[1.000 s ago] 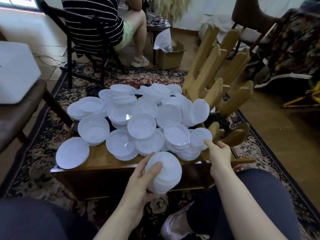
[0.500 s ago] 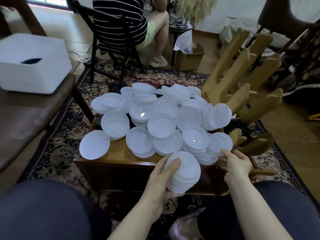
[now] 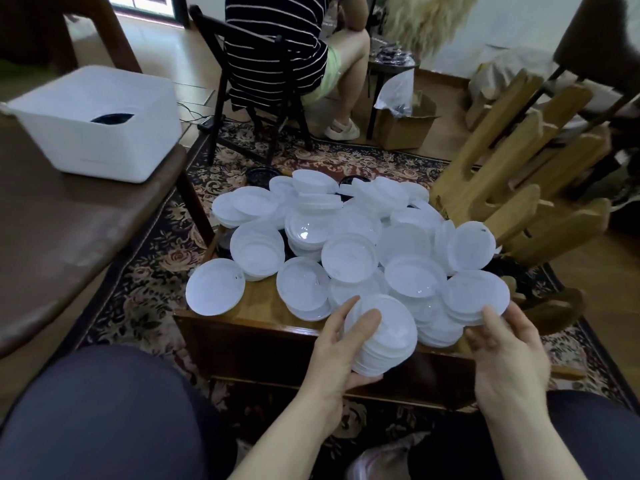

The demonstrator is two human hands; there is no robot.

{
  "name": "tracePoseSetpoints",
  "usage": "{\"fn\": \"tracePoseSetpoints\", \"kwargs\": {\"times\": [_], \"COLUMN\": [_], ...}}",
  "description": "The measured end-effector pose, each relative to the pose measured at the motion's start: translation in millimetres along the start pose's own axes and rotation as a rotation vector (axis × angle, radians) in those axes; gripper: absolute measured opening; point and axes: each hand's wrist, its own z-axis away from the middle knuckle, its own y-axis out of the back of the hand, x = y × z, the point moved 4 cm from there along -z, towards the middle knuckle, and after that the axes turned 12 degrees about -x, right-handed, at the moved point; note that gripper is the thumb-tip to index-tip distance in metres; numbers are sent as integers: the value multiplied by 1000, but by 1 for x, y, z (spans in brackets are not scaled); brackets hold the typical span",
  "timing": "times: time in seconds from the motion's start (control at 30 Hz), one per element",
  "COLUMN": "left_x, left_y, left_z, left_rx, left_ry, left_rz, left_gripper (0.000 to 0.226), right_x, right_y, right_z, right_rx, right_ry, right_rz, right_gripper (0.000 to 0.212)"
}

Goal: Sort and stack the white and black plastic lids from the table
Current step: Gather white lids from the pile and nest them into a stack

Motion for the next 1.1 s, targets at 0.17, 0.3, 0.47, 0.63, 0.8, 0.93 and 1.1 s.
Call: {"fn": "tracePoseSetpoints", "kwargs": {"times": [0.17,0.3,0.47,0.63,0.8,0.93,1.1], "left_x": [3,2,0,-3,-7,-6,-8], "left_y": [-2,-2,-2,-7,-7,1,3], "left_z": [1,0,0,2,8,17,25], "left_rx": [1,3,-15,-21,12,50,55], "left_ry": [-13,-13,-23,-51,-99,-140,-193], "left_rz": [2,-6,0,-31,-69,-96,-106], "left_gripper": [79,81,82,77,66,64,55], "right_x": [7,10,3,8,26,27,31], "right_y": [-6,-1,4,-6,-18,-28,-31], "right_z": [7,4,8,28,50,55,61], "right_rx": [-7,68,73,-211,-427,-523,-507], "right_ry": [33,-28,-76,-319,-532,-490,-330], "right_rz": [0,-41,-196,-414,-325,-88,209], "right_gripper": [22,21,18,29,44,38,26]}}
